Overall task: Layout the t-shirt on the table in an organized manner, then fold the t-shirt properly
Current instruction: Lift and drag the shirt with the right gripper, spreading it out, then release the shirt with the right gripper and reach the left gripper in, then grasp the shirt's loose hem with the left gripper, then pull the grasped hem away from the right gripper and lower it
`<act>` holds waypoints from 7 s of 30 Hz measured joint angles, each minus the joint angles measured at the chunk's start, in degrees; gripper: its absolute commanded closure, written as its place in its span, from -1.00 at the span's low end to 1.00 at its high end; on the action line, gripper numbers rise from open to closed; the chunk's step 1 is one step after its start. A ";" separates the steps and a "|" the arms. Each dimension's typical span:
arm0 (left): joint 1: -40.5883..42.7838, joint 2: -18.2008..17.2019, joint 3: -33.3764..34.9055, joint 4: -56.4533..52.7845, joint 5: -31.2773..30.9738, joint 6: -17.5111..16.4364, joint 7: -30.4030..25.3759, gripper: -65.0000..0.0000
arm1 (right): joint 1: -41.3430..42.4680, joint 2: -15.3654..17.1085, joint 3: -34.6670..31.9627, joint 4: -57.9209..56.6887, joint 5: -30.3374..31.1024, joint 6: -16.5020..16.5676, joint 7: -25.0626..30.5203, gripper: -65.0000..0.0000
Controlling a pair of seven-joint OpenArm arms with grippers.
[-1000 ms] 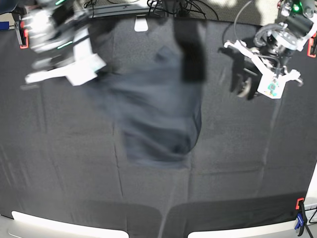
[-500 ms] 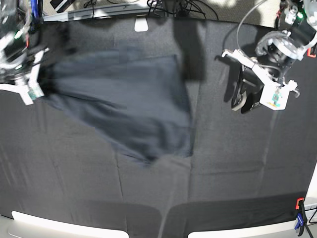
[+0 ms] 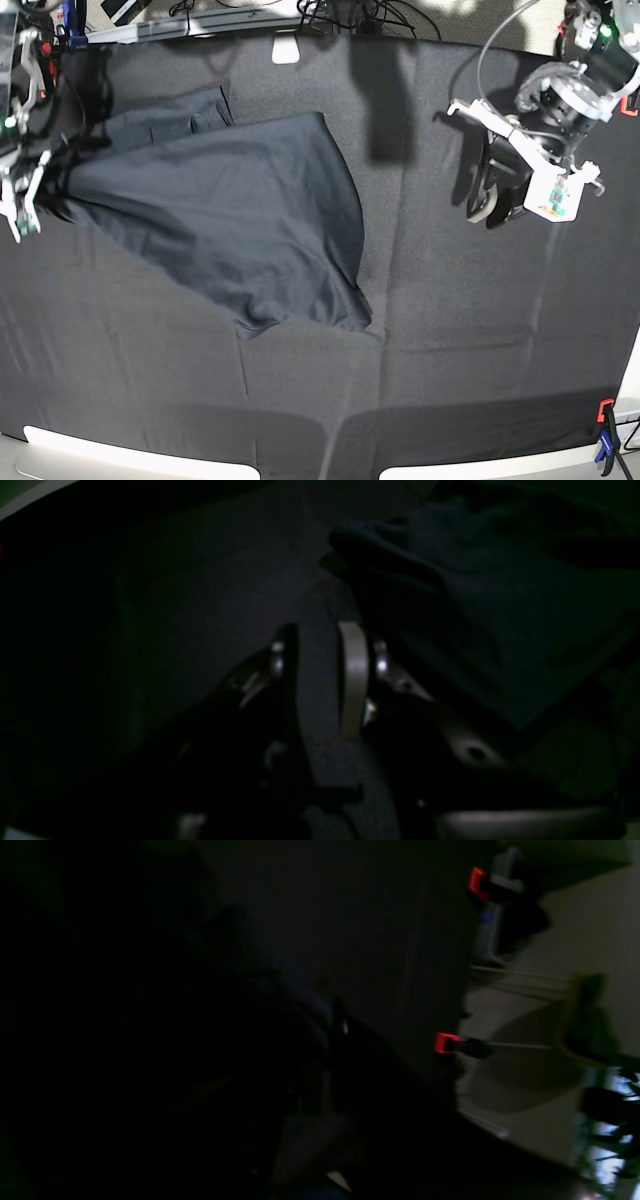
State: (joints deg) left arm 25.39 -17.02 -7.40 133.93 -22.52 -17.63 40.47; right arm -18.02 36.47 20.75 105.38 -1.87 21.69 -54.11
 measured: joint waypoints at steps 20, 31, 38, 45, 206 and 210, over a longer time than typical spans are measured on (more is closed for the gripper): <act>-8.81 0.35 0.20 -14.40 -9.44 -3.48 -0.55 0.47 | 11.28 -6.43 0.04 0.79 38.77 5.97 -2.47 0.12; -11.61 0.35 0.22 -19.58 -10.29 -3.45 -0.02 0.47 | 11.52 -8.07 0.04 0.79 28.09 6.51 -8.57 0.12; -11.61 0.35 0.22 -19.58 -10.27 -3.48 -1.92 0.47 | 11.54 -8.04 0.07 0.79 11.19 3.58 -8.33 0.13; -11.63 0.33 0.22 -19.74 -10.29 -3.48 -3.19 0.47 | 11.69 -8.59 0.00 0.79 30.32 2.58 4.66 0.12; -51.87 10.64 15.85 -56.61 -27.63 -19.06 14.23 0.14 | 29.90 -4.90 1.38 -19.52 34.93 12.24 -3.45 0.13; -52.39 9.86 12.24 -54.82 -20.02 -15.91 12.98 0.14 | 29.92 -4.90 1.38 -19.52 35.06 12.24 -3.45 0.13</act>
State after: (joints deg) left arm -27.00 -7.16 4.84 79.11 -42.54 -33.54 53.45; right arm 11.90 31.57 22.13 85.86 33.19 33.93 -57.56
